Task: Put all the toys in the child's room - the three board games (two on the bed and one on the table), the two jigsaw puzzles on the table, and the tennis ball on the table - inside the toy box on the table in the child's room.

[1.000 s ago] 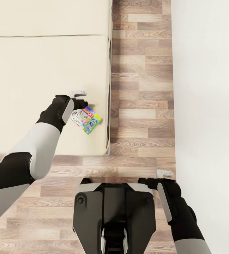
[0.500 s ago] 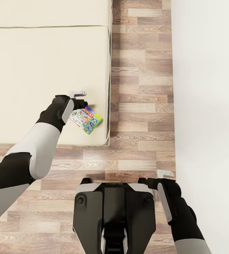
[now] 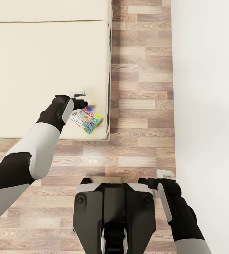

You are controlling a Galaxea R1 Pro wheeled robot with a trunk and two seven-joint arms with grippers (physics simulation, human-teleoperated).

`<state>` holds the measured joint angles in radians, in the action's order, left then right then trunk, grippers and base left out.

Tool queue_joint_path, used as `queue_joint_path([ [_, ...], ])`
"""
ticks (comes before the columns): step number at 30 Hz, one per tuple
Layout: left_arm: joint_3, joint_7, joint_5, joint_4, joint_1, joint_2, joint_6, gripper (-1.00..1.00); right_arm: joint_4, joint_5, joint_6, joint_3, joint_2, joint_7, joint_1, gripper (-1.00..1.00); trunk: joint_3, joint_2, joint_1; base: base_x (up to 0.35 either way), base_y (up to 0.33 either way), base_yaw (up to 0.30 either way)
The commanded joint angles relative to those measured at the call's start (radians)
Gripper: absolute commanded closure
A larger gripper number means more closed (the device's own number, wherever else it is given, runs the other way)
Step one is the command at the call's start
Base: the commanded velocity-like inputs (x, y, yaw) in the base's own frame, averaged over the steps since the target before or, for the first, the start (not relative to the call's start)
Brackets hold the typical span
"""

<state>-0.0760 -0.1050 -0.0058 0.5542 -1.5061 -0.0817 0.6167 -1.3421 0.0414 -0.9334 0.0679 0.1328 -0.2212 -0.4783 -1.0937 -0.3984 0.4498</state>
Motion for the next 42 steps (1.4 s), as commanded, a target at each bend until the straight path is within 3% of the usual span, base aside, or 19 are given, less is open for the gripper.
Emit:
queue_joint_path([
  [1,-0.005,-0.002,0.0,0.001,0.0,-0.001,0.005,-1.0,-0.001,0.005,-0.004,0.001,0.001,-0.004,0.0,-1.0,-0.001,-0.002,0.0,-0.241,0.045,0.0],
  [26,-0.004,-0.002,0.0,0.001,0.0,-0.001,0.005,-1.0,0.0,0.005,-0.004,0.003,0.001,-0.004,0.0,-1.0,-0.001,-0.002,0.0,-0.137,0.004,0.0],
  [42,-0.003,-0.002,0.0,0.001,0.0,-0.001,0.004,-1.0,0.0,0.005,-0.004,0.001,0.001,-0.004,0.0,-1.0,-0.001,-0.002,0.0,-0.019,0.0,0.0],
])
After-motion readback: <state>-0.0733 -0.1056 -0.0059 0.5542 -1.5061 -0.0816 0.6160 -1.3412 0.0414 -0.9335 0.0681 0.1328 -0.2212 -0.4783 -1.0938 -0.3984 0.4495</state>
